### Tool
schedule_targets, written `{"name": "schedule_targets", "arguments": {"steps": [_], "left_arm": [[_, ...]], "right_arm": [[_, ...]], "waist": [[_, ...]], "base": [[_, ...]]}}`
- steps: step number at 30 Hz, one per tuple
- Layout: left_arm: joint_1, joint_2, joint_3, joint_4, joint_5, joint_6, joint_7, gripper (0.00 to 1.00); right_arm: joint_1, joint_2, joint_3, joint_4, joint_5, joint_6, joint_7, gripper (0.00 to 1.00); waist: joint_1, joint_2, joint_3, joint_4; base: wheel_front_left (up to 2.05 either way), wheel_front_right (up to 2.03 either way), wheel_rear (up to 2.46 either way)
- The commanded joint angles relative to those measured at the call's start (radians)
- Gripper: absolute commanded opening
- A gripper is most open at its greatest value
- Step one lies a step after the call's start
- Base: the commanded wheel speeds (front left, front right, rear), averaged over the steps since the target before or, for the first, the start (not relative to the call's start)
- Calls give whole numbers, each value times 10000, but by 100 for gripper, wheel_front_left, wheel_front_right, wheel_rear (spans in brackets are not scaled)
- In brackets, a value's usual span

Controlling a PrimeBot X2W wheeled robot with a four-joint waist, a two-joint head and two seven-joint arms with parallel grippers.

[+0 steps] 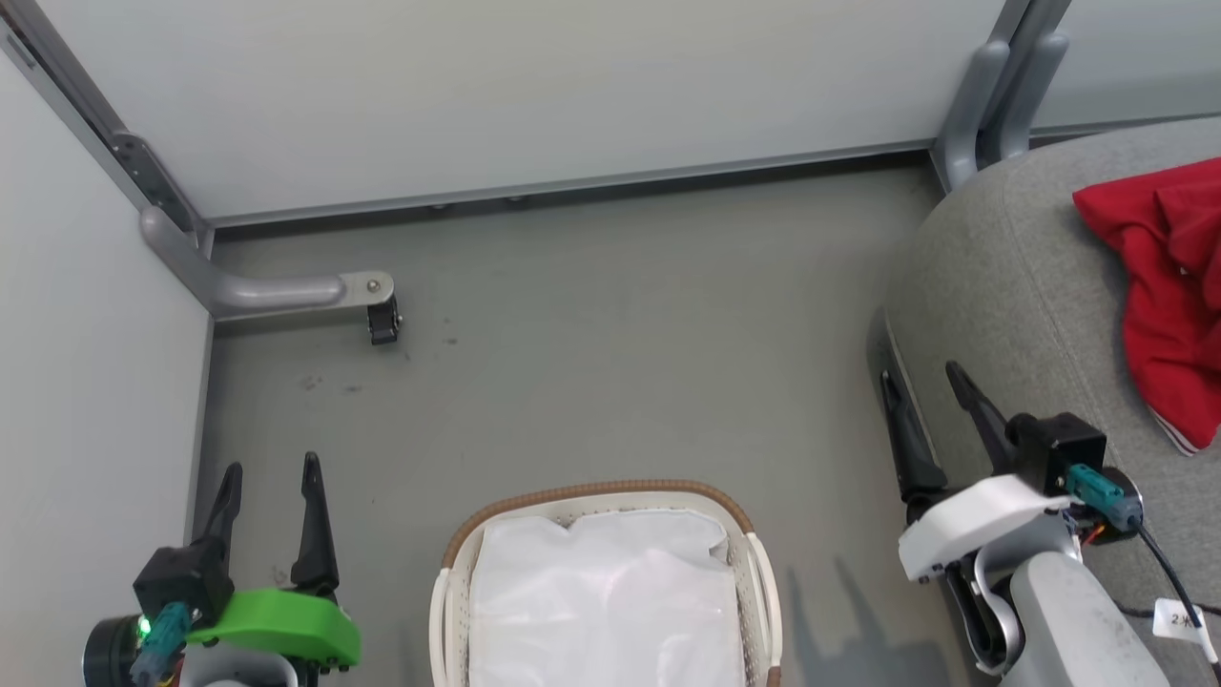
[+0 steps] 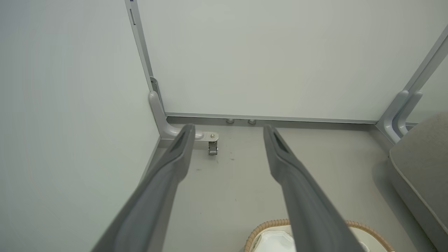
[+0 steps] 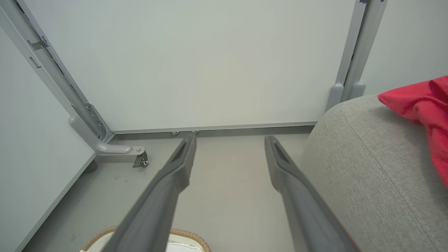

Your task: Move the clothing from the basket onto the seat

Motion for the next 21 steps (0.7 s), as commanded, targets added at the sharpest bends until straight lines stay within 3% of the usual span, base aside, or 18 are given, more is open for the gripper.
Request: {"name": "schedule_targets", "arguments": {"steps": [1,16,17,21], "left_arm": [[252,4,97,59,-114,4,-6,100],[930,2,-79,228,-851,-35,-6,100],[783,-4,-90,228,-903,-12,0,0],[793,-67,-97,532,-920,-12,8,0]], "right_arm": [[256,-40,-21,53,92,-14,-21,100],[1163,33,224,214,106,-14,-21,100],[1004,40,222,205,73,0,0,0],[1144,113,225,476,78,0,10,0]], "waist": [[0,0,-359,43],[0,0,-1096,-12],[0,0,-1098,-12],[0,0,-1107,-13]], "base": [[0,0,0],[0,0,0],[0,0,0],[0,0,0]]}}
